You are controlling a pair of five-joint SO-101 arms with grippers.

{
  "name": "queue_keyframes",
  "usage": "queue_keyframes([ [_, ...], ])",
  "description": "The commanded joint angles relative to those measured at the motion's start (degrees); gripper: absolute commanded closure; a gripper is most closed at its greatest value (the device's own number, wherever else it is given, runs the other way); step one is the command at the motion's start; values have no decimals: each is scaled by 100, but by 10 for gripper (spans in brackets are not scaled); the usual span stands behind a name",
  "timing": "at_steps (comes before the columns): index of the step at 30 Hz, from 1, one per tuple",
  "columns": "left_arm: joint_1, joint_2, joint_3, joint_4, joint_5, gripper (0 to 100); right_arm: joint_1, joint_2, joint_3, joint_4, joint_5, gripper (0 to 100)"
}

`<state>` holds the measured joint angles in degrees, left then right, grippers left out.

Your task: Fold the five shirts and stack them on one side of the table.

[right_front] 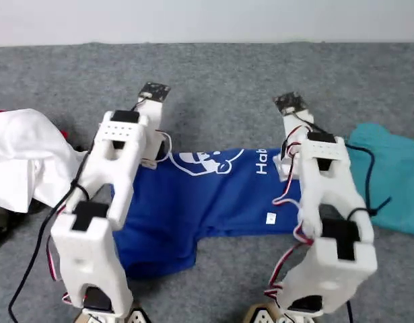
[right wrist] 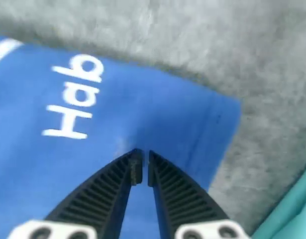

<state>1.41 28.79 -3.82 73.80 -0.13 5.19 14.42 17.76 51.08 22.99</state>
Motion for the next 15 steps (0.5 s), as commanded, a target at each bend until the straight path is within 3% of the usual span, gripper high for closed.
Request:
queue_keyframes([
  [1, -290, 404, -787, 466, 35, 985, 356, 321, -651, 31, -62, 967],
  [8, -378, 800, -1015, 870, -246, 985, 479, 760, -1530, 760, -62, 967],
  [15, -123, -167, -1007, 1037, -237, 986, 180, 347, -1952, 1719, -62, 967],
])
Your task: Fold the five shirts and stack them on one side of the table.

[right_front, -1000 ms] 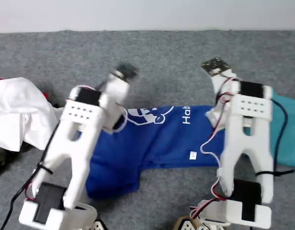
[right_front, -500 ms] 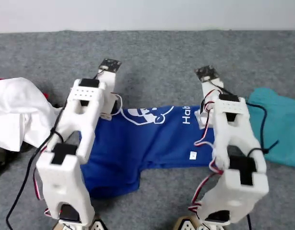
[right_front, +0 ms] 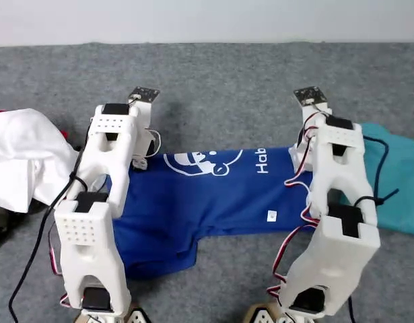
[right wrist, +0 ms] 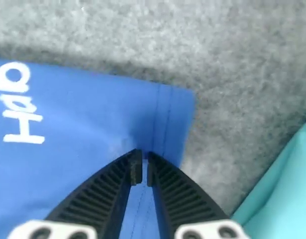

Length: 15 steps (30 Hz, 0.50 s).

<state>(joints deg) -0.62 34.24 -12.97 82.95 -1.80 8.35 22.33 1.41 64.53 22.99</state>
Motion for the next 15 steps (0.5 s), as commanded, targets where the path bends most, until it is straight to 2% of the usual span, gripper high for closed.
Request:
queue_keyframes([
  [1, 88, -897, -92, 123, -70, 986, -198, -558, -316, 541, -62, 967],
  [6, 35, -1723, -66, 149, -70, 986, -523, -1138, -316, 1692, -97, 962],
  [15, -44, -2734, -66, 1011, -114, 986, -884, -1385, -290, 3248, -123, 961],
])
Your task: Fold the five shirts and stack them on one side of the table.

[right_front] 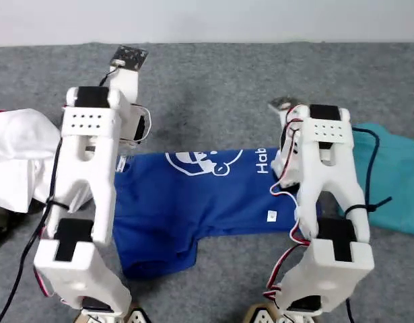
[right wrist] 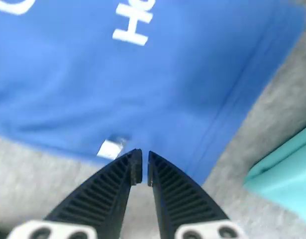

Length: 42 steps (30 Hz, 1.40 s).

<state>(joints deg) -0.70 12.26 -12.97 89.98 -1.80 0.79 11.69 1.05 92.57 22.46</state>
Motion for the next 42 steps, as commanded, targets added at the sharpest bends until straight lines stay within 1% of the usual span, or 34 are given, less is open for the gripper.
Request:
queue_keyframes([
  [1, -35, -633, -66, 404, -123, 986, -163, -321, -220, 549, -105, 961],
  [4, -211, -985, -66, 633, -123, 986, -180, -365, 97, 646, -281, 962],
  [6, -484, -1222, -66, 756, -123, 986, -215, -382, 378, 611, -308, 966],
  [11, -1477, -1705, -66, 1046, -132, 986, -699, -391, 668, 585, -316, 967],
  [14, -2189, -1890, -66, 1046, -422, 986, -1121, -488, 668, 365, -316, 967],
  [17, -2848, -1978, -66, 1046, -589, 986, -1710, -796, 668, 127, -316, 967],
  [21, -3719, -1996, -66, 1055, -791, 986, -2721, -1218, 686, -57, -316, 968],
  [27, -4633, -1996, -57, 1055, -1002, 986, -4286, -1420, 703, -374, -273, 945],
  [30, -4923, -1996, -57, 1055, -1002, 986, -4971, -1297, 703, -664, -264, 871],
  [34, -5055, -1969, -57, 1055, -1002, 986, -5727, -734, 695, -743, -264, 764],
  [38, -5073, -1960, -57, 1055, -976, 986, -6176, -198, 659, -857, -158, 755],
  [42, -5073, -1960, -57, 1055, -967, 986, -6510, -40, 659, -1068, -97, 755],
])
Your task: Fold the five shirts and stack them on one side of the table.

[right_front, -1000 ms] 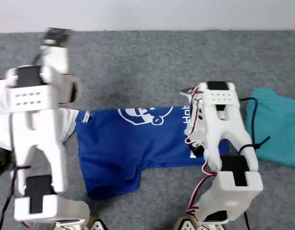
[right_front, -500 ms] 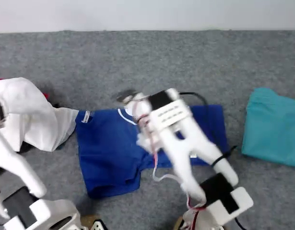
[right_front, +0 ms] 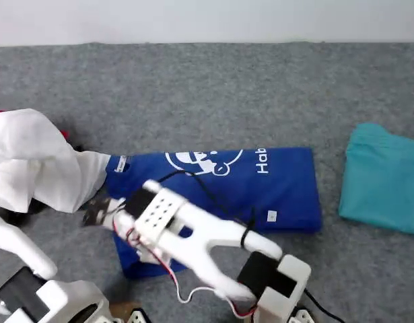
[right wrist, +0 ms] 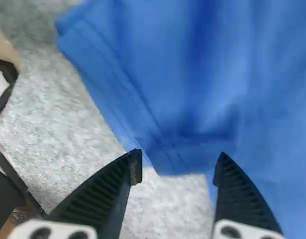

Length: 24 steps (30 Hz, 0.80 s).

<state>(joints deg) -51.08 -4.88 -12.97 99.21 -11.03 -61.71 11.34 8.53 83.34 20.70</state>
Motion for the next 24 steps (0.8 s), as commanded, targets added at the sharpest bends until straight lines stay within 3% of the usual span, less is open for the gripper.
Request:
queue_keyframes([
  [1, -35, -246, -57, 132, -44, 986, -347, 4, -79, -180, 79, 755],
  [8, -35, -246, -57, 132, -44, 986, -690, 22, -35, -338, 62, 755],
  [24, -35, -255, -48, 132, -44, 986, -681, 1262, 9, -963, -167, 758],
])
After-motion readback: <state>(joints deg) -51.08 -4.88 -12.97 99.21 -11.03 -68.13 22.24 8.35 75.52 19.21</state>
